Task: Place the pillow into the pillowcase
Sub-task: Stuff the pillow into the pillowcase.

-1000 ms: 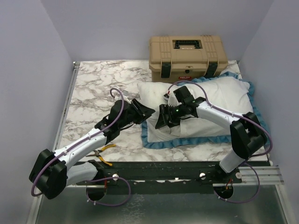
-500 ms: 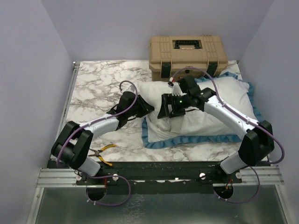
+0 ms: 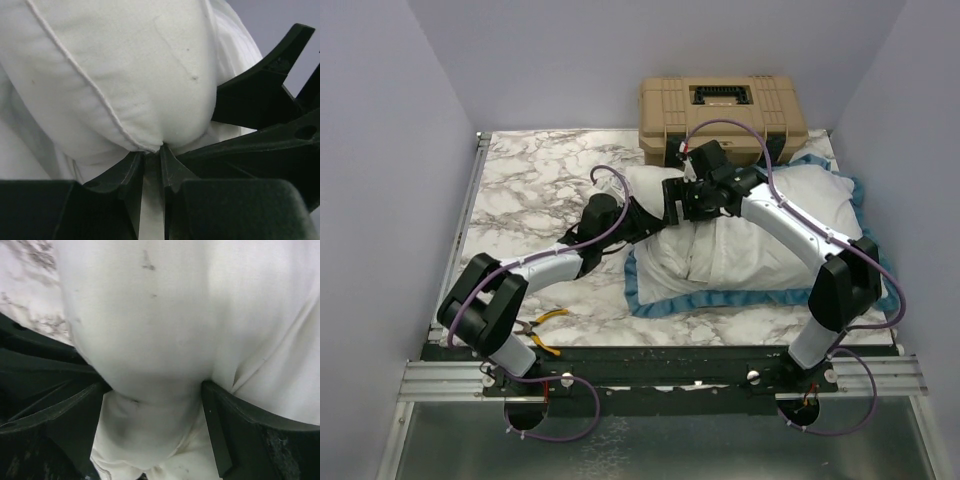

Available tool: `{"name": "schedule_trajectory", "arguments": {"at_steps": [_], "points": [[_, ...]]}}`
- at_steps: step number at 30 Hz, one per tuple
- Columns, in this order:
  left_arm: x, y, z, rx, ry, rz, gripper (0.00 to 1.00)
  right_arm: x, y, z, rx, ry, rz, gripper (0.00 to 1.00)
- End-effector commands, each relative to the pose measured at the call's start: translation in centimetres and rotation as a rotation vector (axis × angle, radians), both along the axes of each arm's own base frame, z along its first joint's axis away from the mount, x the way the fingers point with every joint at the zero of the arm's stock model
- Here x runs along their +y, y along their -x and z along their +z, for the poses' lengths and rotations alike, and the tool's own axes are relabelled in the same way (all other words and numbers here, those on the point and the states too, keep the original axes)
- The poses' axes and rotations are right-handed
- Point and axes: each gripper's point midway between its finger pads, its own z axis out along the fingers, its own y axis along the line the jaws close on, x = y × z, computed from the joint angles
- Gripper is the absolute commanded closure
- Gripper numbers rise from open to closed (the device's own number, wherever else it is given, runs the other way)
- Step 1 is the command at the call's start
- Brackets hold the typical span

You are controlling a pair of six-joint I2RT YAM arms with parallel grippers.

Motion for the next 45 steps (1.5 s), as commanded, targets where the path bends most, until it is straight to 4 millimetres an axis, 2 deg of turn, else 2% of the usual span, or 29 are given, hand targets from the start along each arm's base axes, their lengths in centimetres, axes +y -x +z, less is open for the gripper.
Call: {"name": "schedule_trajectory", "arguments": {"at_steps": [1,2,3,5,6,7,8,11,14,17,20,23,28,32,40,42,43,44,45], "points": [[-2.4,0.9,2.3,-0.08,0.081,-0.084,0.79,-3.5,-1.3,-3.0,-0.035,0.187,-0.088,0.17],[-2.5,0.9,2.3,-0.087,0.077,-0.092,0.78,-3.4,-1.8,-2.9,-0.041,0.191,-0.096,0.2],[-2.6,1.0,2.4,-0.092,0.076,-0.096,0.78,-3.4,-2.1,-3.1,-0.037,0.203,-0.101,0.3],[-2.4,1.0,2.6,-0.098,0.077,-0.088,0.74,-3.3,-2.3,-3.7,-0.02,0.221,-0.098,0.62],[-2.2,1.0,2.7,-0.103,0.076,-0.08,0.71,-3.5,-2.3,-3.9,-0.013,0.232,-0.101,0.83],[-1.8,1.1,2.8,-0.11,0.072,-0.07,0.67,-3.7,-2.3,-4.0,-0.008,0.238,-0.108,0.96],[-1.2,1.0,2.8,-0.109,0.061,-0.051,0.63,-4.0,-2.1,-4.0,-0.007,0.24,-0.115,0.99],[1.5,0.5,2.5,-0.094,-0.027,0.038,0.56,-5.1,-1.7,-3.6,0.004,0.207,-0.144,1.0],[5.0,0.1,1.6,-0.061,-0.161,0.145,0.49,-5.9,-1.3,-3.0,0.032,0.128,-0.169,1.0],[8.1,0.1,0.4,0.015,-0.235,0.226,0.43,-5.8,-0.6,-2.7,0.073,0.045,-0.169,1.0],[9.4,0.6,-1.6,0.125,-0.231,0.249,0.43,-5.6,-0.1,-2.7,0.101,-0.001,-0.177,1.0],[8.3,1.0,-2.7,0.195,-0.172,0.217,0.43,-5.1,-0.1,-2.4,0.112,-0.036,-0.178,1.0],[5.0,0.2,-2.9,0.225,-0.058,0.132,0.45,-4.8,-0.3,-2.2,0.122,-0.055,-0.179,1.0],[2.4,0.1,-5.2,0.305,-0.066,0.056,0.45,-5.0,-0.5,-2.2,0.122,-0.056,-0.184,1.0],[-2.4,1.2,-9.9,0.415,-0.118,-0.044,0.45,-5.4,-0.6,-1.8,0.113,-0.058,-0.196,1.0],[-3.1,1.5,-11.0,0.439,-0.129,-0.053,0.52,-5.5,-0.7,-1.9,0.114,-0.058,-0.202,1.0],[-3.2,1.5,-11.3,0.444,-0.134,-0.053,0.62,-5.6,-0.8,-1.8,0.111,-0.058,-0.203,1.0],[-3.2,1.5,-11.5,0.445,-0.139,-0.048,0.82,-5.7,-0.8,-1.8,0.11,-0.056,-0.206,1.0],[-3.0,1.4,-11.4,0.438,-0.142,-0.039,0.94,-5.8,-0.9,-1.7,0.107,-0.055,-0.207,1.0]]}}
